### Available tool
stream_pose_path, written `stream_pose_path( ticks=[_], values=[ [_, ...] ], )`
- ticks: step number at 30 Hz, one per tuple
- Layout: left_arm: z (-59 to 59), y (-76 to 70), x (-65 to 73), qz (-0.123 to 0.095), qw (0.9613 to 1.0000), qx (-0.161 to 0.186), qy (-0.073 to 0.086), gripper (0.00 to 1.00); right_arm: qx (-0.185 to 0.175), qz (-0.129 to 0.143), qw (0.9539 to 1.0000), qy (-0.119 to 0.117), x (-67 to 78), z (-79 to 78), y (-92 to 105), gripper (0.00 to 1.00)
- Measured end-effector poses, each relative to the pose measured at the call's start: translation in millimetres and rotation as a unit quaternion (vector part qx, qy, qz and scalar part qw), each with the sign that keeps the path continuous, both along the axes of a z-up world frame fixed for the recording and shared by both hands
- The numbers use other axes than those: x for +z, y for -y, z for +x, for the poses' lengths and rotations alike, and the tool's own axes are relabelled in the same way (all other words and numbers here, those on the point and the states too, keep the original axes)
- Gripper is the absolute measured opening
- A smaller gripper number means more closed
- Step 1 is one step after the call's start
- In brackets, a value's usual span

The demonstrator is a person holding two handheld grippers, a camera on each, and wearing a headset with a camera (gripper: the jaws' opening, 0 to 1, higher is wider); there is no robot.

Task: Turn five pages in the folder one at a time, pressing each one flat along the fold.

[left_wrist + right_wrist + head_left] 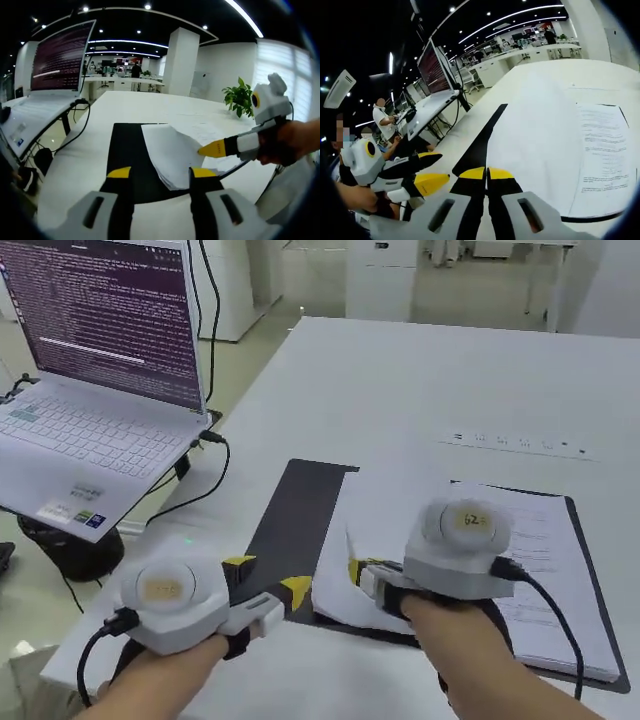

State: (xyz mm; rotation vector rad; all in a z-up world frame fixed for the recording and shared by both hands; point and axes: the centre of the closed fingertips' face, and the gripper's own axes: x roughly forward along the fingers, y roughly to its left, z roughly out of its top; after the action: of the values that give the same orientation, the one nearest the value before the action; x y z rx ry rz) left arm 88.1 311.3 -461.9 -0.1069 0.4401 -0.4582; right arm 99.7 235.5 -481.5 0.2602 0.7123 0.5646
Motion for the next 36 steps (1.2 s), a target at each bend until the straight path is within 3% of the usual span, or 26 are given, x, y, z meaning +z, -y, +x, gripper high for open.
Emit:
stream_pose_path(
  ticks=[12, 21, 31, 36],
  values=[
    [-4.8, -12.8, -8.4, 0.001, 0.9998, 0.015, -0.014, 0.43, 0.018, -0.029, 0.9985, -0.044, -49.6, -1.7, -20.1, 0.00],
    [-4.1, -7.0, -12.9, 0.003, 0.9997, 0.012, -0.022, 0.42, 0.033, -0.001, 0.9973, -0.065, -73.4, -8.4, -29.3, 0.04],
    [9.0, 7.6, -20.4, 0.009, 0.9995, 0.003, -0.029, 0.42, 0.027, 0.044, 0.9958, -0.076, -70.9, -19.1, -28.8, 0.02],
    [20.9, 22.4, -22.3, 0.009, 0.9995, -0.003, -0.030, 0.41, 0.024, 0.055, 0.9964, -0.059, -54.0, -23.8, -18.5, 0.00]
  ],
)
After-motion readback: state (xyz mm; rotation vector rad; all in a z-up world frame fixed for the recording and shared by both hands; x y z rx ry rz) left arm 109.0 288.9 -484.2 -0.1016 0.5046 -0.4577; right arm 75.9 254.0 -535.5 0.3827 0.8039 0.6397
